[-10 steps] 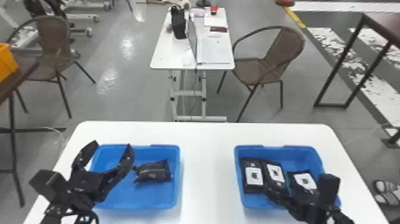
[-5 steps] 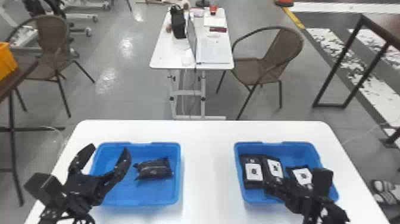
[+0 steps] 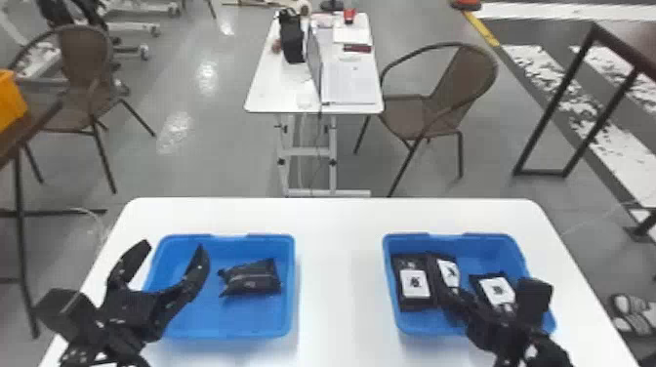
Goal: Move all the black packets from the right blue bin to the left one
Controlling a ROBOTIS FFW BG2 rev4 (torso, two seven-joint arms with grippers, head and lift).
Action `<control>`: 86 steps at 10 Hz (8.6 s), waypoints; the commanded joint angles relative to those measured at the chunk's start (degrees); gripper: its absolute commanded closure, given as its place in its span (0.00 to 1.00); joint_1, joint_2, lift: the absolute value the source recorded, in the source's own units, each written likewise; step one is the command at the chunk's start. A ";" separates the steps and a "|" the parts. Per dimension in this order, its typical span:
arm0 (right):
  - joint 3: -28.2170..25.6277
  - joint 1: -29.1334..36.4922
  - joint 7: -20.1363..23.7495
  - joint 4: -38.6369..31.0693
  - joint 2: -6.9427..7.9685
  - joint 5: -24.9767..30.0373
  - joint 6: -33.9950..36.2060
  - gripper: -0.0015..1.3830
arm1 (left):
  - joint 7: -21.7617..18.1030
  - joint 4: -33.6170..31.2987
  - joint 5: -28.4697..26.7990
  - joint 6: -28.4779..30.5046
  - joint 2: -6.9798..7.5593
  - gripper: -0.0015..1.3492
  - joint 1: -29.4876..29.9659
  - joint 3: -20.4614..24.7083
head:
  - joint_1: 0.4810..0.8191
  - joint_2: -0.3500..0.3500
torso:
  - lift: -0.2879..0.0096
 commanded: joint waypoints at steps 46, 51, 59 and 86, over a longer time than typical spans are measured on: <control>9.27 3.07 -9.02 -16.29 1.88 9.65 11.14 0.07 | -2.37 2.46 1.37 7.17 -0.15 0.10 -4.74 -0.16 | 0.63 0.56 | 0.97; 12.52 -2.56 -15.52 -7.86 2.32 6.49 13.16 0.07 | -2.55 2.55 2.69 7.17 -0.15 0.10 -4.48 -0.51 | 0.63 0.59 | 0.97; 13.22 -3.09 -17.98 -6.54 2.15 3.76 14.83 0.92 | -2.55 2.99 3.92 6.47 -0.15 0.10 -4.48 -0.95 | 0.63 0.58 | 0.97; 38.53 -16.71 19.99 -17.70 -3.83 -9.51 9.20 0.94 | -2.46 -0.88 29.23 19.83 0.35 0.14 -10.54 -10.35 | 0.63 0.83 | 0.97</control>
